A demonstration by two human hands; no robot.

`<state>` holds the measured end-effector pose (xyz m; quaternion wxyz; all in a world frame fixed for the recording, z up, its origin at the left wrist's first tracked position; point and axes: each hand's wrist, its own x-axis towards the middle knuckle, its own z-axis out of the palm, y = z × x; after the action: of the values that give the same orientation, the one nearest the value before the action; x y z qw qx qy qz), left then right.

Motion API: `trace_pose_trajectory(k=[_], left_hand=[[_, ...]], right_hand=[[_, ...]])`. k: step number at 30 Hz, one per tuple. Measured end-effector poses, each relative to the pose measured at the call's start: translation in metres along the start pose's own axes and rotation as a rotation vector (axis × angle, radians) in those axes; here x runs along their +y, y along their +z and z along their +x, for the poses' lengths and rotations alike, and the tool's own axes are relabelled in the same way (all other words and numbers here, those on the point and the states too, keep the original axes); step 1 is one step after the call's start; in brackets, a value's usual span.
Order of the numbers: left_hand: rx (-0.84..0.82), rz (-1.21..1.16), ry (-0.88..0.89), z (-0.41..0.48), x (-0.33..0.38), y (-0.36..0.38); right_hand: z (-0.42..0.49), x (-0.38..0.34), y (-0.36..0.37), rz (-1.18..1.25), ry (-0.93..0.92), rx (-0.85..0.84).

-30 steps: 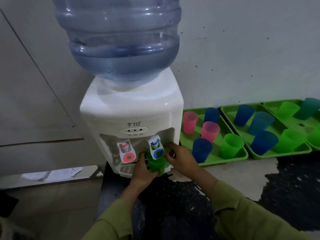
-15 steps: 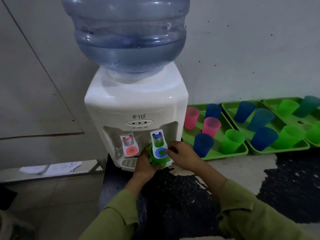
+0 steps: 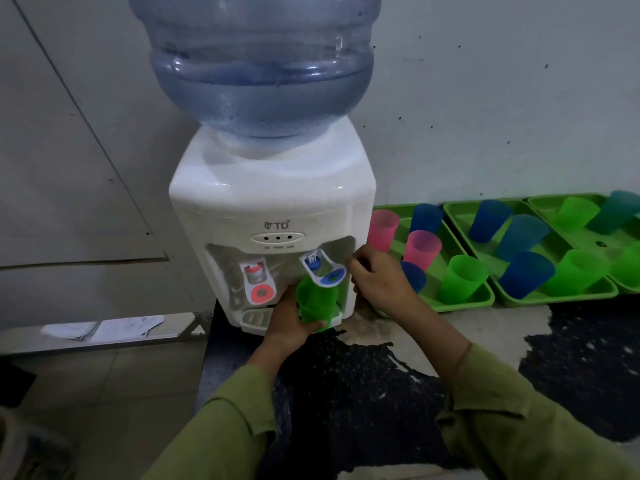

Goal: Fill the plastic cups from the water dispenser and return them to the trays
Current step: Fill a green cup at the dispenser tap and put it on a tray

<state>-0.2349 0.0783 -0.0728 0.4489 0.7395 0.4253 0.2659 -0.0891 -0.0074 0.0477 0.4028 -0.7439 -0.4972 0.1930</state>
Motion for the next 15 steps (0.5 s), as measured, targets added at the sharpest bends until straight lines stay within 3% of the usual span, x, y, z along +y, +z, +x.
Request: trace_pose_trajectory(k=[2,4,8,15], left_hand=[[-0.007,0.017,-0.005,0.001,0.001,0.000],[-0.006,0.021,-0.009,0.001,0.001,0.000],[0.007,0.038,-0.004,0.001,0.002,0.001],[0.010,0.061,0.003,0.000,0.004,0.001]], right_hand=[[0.003,0.006,0.000,-0.008,-0.026,0.227],[0.009,0.011,-0.002,-0.014,-0.040,0.317],[0.022,0.010,-0.008,-0.001,-0.093,0.190],[0.030,0.004,-0.002,-0.047,-0.203,0.207]])
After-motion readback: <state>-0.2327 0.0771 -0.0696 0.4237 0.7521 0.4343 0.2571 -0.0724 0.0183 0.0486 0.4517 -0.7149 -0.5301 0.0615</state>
